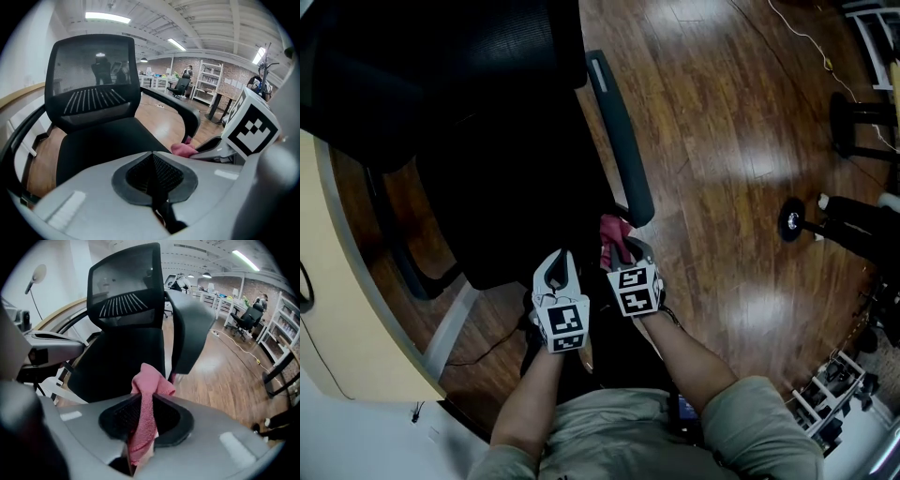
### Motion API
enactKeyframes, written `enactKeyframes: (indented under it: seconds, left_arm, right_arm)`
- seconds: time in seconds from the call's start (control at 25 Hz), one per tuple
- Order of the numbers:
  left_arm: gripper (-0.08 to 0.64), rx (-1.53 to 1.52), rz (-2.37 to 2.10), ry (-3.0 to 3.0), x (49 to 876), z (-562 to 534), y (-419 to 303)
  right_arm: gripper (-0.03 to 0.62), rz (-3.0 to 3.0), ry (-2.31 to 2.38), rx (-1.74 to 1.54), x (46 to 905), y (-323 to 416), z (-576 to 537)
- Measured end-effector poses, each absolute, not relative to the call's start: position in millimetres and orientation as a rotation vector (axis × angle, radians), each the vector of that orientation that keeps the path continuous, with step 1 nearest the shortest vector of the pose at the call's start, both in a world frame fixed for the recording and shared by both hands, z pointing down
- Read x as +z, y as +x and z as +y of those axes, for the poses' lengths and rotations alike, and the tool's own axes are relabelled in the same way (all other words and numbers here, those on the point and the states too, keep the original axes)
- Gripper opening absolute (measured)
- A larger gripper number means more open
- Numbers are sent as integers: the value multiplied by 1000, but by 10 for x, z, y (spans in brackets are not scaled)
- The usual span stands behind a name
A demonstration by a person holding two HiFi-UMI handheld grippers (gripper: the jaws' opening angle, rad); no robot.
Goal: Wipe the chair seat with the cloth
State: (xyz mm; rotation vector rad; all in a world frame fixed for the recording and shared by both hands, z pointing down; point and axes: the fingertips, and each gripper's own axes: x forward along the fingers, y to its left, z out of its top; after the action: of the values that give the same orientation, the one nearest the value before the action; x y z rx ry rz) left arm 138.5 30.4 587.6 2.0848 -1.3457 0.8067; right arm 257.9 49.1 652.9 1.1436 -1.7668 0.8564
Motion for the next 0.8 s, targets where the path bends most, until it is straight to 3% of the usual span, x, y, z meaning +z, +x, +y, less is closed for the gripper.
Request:
enactKeyframes:
  seconds: [0.32,0.8]
  left_arm:
    - [5,761,-1344,2122,5279,250,1242]
    - [5,574,-1617,2063,4123,-28,391]
  right_arm:
    - [64,-1871,1044,752,5799,2352,532]
    - [64,-2134,947,502,4433,1575,-103]
